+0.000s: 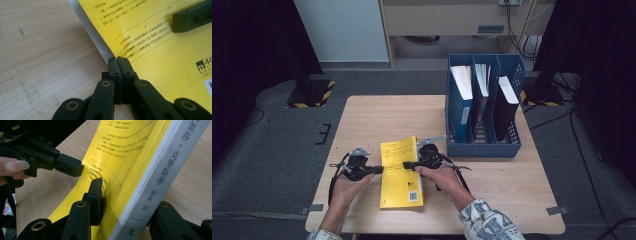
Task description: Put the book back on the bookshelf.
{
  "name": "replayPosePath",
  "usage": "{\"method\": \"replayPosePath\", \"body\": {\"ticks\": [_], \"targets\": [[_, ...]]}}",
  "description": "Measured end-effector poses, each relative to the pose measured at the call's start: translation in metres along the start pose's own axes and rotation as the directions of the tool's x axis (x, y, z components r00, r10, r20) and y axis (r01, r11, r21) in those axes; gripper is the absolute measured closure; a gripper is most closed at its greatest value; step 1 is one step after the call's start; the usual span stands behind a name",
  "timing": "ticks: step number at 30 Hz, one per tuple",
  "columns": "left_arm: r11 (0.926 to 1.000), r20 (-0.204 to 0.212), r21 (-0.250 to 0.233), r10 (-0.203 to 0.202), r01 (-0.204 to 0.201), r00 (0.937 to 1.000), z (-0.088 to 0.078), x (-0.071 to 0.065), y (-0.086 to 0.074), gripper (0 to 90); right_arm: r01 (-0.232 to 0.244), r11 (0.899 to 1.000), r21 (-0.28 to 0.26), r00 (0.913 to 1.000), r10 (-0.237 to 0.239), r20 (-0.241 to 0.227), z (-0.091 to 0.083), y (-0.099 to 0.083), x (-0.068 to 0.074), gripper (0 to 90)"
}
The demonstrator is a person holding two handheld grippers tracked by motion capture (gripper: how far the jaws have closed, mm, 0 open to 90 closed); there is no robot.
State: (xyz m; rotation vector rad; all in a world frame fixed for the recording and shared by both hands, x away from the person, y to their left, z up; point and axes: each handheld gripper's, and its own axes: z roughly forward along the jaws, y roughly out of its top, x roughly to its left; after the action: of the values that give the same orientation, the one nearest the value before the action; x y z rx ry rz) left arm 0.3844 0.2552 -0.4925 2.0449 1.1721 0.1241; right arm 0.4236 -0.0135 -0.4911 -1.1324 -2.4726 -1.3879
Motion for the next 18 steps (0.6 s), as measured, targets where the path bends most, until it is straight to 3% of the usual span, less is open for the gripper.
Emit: {"method": "replayPosePath", "body": {"ticks": [18], "targets": [[0.9992,-0.002,-0.039,0.013,-0.013,0.9999,-0.012,-0.001,0.012,90.0,0.044,0.998,-0.043,0.999,-0.044,0.014,-0.011,0.015,0.007,67.3]]}}
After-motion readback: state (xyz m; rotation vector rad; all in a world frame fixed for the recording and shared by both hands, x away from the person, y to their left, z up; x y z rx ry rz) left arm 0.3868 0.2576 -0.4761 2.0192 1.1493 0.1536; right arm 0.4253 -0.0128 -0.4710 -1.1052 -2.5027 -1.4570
